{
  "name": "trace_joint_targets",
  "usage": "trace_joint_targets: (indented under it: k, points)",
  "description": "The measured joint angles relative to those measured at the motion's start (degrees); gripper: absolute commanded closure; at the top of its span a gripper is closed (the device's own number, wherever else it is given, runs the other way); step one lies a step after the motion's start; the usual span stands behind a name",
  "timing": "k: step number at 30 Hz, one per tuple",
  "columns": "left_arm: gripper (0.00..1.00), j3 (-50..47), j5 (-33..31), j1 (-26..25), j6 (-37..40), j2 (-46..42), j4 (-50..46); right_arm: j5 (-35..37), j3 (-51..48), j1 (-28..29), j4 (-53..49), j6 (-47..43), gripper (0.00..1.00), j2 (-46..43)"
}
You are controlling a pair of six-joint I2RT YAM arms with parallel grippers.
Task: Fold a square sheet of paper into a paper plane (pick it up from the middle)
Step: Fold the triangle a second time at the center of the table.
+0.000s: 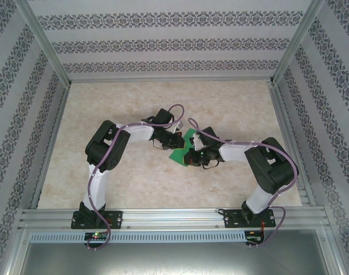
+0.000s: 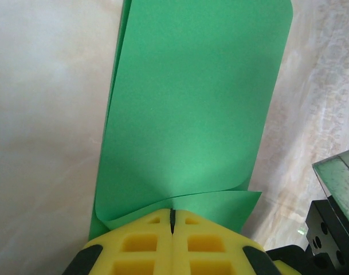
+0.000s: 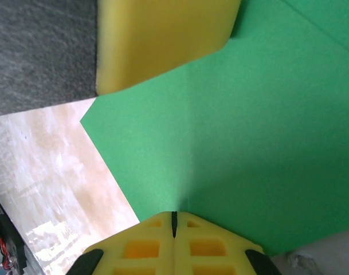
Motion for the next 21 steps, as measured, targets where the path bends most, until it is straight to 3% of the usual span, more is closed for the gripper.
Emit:
trace_joint_targets:
  k: [21]
  points:
    - [0.98, 0.28, 1.38, -0.04, 0.63, 0.17, -1.44, 1.92, -3.43, 3.74, -1.38, 1.84, 1.0, -4.52]
